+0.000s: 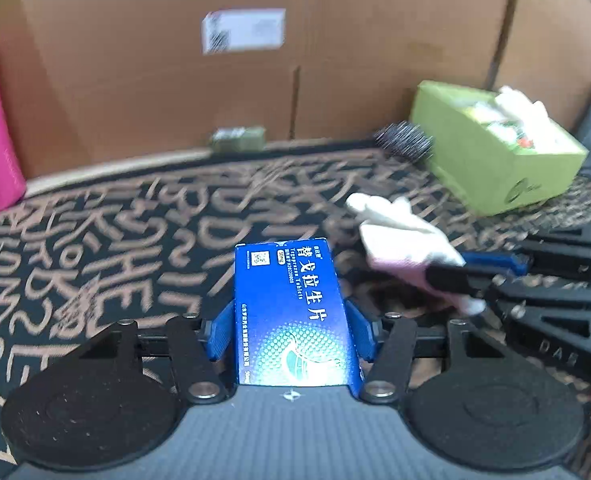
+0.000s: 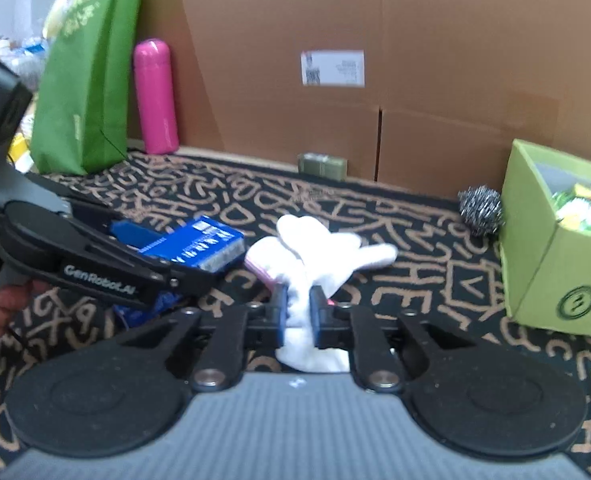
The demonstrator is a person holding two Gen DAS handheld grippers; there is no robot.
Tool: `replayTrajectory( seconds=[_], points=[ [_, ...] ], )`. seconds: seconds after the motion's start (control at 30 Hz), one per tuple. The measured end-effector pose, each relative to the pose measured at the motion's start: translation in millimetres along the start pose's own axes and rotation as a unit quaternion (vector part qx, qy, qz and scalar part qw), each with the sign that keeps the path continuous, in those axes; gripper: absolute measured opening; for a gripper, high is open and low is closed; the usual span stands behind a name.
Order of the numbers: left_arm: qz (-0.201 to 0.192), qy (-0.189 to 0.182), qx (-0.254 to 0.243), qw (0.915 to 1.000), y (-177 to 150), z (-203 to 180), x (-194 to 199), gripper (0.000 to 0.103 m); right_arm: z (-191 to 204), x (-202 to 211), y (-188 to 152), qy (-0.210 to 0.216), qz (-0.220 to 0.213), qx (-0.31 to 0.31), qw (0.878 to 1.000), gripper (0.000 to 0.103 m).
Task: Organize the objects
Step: 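Carry blue medicine box and white glove into the lime-green box, release both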
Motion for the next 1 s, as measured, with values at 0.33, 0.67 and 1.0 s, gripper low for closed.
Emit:
replayTrajectory(
  seconds=[0.33,0.67,1.0],
  points=[
    [-0.084,-0.107,0.001,0.9907,82.4,-98.5,34.3,0.062,-53.6,93.8,38.4,-0.046,-0.097,-0.009,0.994,0.011],
    [-0.108,-0.179,-0.013,0.9778,155.4,-220.3,3.9,0.062,-183.5,161.9,59.2,-0.197,-0.142,-0.043,0.969,0.011],
    [-0.082,-0.177,0.018,0.9807,182.8,-276.4,-89.1,0.062,-292.0,133.0,45.5,-0.278,-0.128,-0.075,0.949,0.011]
  ],
)
Point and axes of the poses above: each gripper's, at about its wrist camera, not at the fingertips, and x roughly against the way its jaws point, z to its left, y to its top, the point moved 8 cm from there along -x, roughly the way its jaws point, and after that the axes turned 4 degrees about x, right-handed, at the moved point
